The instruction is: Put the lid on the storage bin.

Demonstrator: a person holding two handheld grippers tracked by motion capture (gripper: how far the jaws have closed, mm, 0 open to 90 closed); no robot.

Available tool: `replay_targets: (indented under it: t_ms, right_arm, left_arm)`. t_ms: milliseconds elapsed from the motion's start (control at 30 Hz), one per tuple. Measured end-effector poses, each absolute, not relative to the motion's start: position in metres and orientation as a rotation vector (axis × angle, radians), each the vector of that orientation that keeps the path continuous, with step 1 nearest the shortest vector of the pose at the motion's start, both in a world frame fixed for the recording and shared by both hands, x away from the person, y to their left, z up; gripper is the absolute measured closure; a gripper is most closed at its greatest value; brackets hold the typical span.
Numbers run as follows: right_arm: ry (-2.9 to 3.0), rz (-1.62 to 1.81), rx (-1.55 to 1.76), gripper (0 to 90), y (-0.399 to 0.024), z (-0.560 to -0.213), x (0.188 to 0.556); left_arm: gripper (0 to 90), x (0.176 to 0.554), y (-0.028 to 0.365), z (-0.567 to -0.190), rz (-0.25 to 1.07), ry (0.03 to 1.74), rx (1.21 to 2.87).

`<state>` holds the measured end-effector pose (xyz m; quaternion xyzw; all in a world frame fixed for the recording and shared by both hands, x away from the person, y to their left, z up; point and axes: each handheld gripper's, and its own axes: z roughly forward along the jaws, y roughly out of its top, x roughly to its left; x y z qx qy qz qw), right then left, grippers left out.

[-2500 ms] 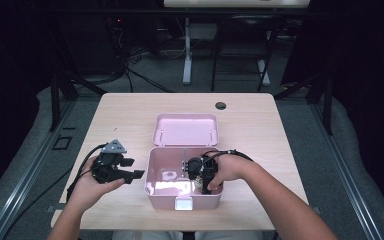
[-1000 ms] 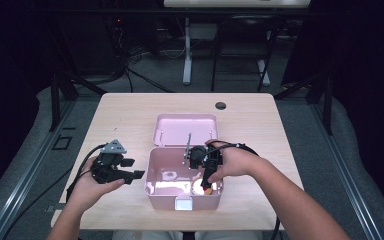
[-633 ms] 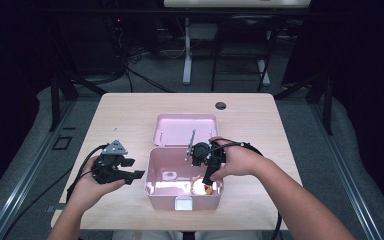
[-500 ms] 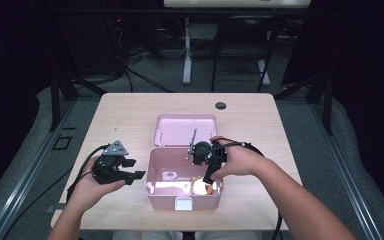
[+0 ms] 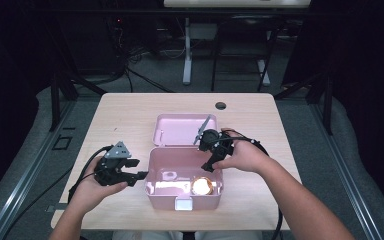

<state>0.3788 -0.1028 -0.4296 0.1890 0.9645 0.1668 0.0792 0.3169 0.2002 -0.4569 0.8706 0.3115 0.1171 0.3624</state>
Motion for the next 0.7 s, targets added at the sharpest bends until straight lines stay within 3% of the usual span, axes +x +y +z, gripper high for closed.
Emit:
replay_targets:
  t_ms: [333, 433, 700]
  right_arm:
    - [2.75, 0.611, 0.69, 36.7, -0.117, -0.434, 0.387]
    - [2.695, 0.703, 0.808, 41.9, -0.124, -0.434, 0.393]
    - [2.606, 0.752, 0.894, 42.9, -0.13, -0.437, 0.404]
  left_arm:
    - [46.7, 0.315, 0.198, -0.456, 0.293, 0.782, 2.175]
    - [51.8, 0.313, 0.192, -0.456, 0.304, 0.775, 2.18]
    - [62.8, 0.312, 0.185, -0.461, 0.296, 0.767, 2.186]
